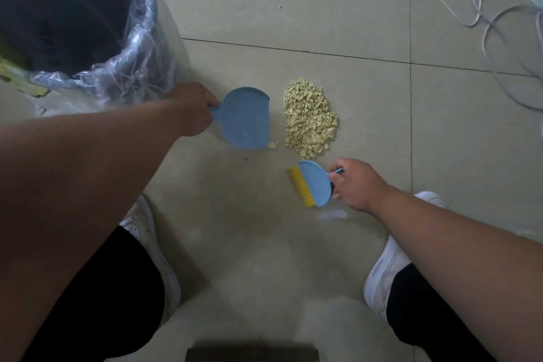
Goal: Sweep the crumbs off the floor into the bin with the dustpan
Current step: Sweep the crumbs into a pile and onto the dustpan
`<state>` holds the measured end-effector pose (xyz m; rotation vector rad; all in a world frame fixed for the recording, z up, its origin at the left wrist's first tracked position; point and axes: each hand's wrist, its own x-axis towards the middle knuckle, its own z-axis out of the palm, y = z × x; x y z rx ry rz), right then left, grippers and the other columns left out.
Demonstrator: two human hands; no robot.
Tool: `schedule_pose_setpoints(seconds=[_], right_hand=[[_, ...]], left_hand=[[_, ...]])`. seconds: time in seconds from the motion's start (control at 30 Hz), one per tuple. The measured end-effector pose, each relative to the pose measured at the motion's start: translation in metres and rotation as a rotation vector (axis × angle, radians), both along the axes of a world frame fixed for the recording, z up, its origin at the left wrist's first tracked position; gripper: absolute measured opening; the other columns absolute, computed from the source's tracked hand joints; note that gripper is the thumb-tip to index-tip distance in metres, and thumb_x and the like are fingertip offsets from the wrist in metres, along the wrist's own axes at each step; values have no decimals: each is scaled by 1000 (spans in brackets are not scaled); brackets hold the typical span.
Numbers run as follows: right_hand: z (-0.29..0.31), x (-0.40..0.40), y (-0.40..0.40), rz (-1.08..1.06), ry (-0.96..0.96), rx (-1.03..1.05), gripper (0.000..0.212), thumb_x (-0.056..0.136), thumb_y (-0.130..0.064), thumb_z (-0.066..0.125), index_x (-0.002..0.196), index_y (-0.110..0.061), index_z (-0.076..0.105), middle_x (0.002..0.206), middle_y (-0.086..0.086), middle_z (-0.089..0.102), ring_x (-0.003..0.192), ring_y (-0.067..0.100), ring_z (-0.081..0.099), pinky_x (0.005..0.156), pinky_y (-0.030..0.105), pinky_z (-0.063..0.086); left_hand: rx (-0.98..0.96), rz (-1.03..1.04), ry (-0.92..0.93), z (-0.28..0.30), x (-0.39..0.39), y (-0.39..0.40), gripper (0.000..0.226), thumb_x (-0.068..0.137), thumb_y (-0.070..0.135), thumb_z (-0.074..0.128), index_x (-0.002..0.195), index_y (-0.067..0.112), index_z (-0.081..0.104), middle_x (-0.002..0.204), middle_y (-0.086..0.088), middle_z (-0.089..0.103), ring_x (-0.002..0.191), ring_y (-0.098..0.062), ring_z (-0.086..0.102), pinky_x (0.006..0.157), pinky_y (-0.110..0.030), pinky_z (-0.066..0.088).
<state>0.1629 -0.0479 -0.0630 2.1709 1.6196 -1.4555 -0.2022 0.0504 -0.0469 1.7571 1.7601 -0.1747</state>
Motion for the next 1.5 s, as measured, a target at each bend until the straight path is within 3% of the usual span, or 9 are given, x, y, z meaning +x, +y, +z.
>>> schedule_pose_setpoints(seconds=[0.33,0.43,0.53,0.67,0.73,0.9,1.03,1.23,1.5], right_hand=[[6,7,56,-54,-95,161,10,95,-17,59,88,-19,65,87,13,72,71,28,74,71,49,65],[18,-12,65,-118,80,69,11,101,-5,58,95,-11,65,88,22,68,61,26,68,57,39,63],[18,-33,68,-78,203,-30,10,102,-3,57,96,-8,64,82,25,66,65,31,67,53,35,61],[4,-64,62,-30,254,-61,11,102,-2,56,97,-8,64,80,21,68,65,30,69,55,35,63],[-5,-76,56,-18,257,-53,13,102,-5,57,93,-11,64,80,19,69,62,27,71,55,36,62],[-22,-78,49,-46,204,1,18,101,-8,59,87,-19,62,82,15,69,66,29,73,63,48,65],[-22,-59,60,-137,145,62,10,100,-10,58,93,-13,64,87,16,69,65,25,72,62,46,66],[-24,-32,73,-253,71,147,12,99,-9,55,93,-13,65,82,18,70,59,26,73,63,50,66],[-15,-37,71,-272,141,140,10,99,-7,55,97,-8,65,77,19,69,58,25,71,65,49,66]], left_hand=[[56,31,-45,3,-4,4,37,88,-3,52,105,11,82,100,-11,77,98,-33,68,84,-41,56],[59,56,-60,4,-8,3,29,89,-1,54,100,8,80,96,-14,75,95,-35,67,80,-37,53],[80,32,-80,0,-17,-1,21,93,5,60,100,6,80,96,-18,74,95,-39,67,80,-38,53],[99,16,-62,-8,-30,-7,27,93,19,53,92,4,76,90,-19,72,88,-38,65,70,-34,42],[109,9,-39,-9,-33,-8,24,93,12,52,90,2,73,91,-19,71,86,-34,62,68,-32,36],[132,-12,-19,-14,-36,-7,28,85,11,47,90,6,74,91,-17,72,87,-36,62,70,-34,41],[130,79,-19,-18,-35,-7,21,86,0,49,82,5,69,82,-15,68,78,-30,55,67,-32,36],[122,106,-43,-25,-39,-8,23,88,19,50,89,11,71,86,-9,68,83,-26,57,72,-32,41],[161,76,10,-36,-43,-8,22,83,6,51,87,12,71,83,-7,69,80,-28,60,68,-32,42]])
